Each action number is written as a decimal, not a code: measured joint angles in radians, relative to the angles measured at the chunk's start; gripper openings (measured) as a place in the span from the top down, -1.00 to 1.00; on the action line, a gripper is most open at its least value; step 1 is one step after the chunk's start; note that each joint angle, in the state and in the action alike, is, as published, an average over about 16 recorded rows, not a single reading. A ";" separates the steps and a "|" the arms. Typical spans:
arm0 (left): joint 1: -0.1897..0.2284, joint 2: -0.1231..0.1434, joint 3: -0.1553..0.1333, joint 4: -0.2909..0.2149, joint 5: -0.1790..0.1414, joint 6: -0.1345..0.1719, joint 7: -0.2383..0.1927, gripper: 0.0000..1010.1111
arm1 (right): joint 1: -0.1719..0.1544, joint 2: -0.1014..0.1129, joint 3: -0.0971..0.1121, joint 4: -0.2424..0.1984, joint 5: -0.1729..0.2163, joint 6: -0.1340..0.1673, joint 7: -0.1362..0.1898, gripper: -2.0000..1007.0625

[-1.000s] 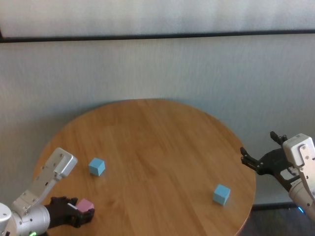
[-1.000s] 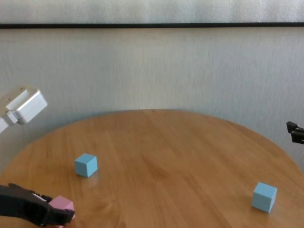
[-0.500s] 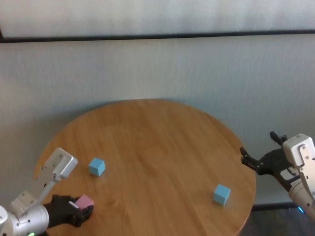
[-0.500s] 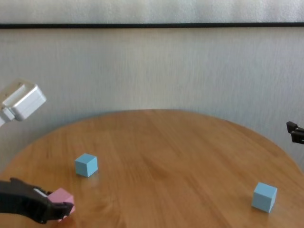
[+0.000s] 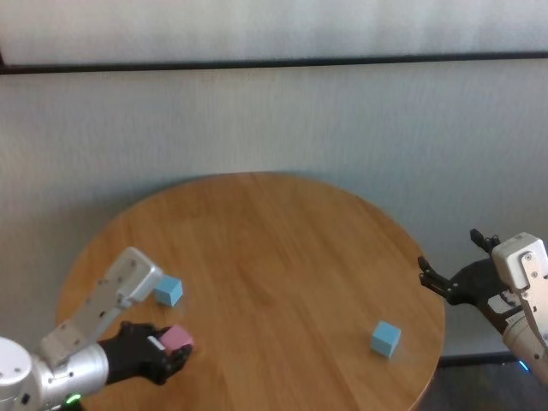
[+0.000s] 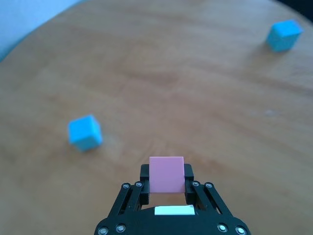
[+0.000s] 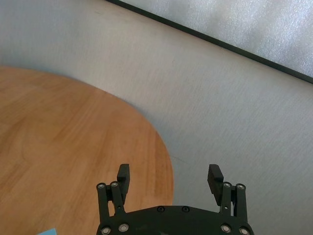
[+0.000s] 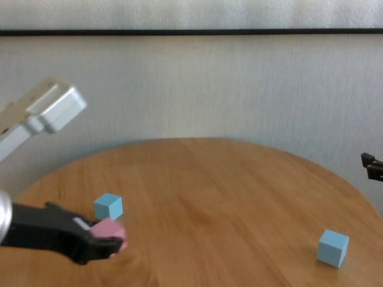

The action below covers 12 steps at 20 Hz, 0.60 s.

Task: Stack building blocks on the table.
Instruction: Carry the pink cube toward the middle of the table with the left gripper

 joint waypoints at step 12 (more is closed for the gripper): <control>-0.085 -0.065 0.081 0.054 0.043 -0.032 -0.051 0.22 | 0.000 0.000 0.000 0.000 0.000 0.000 0.000 -1.00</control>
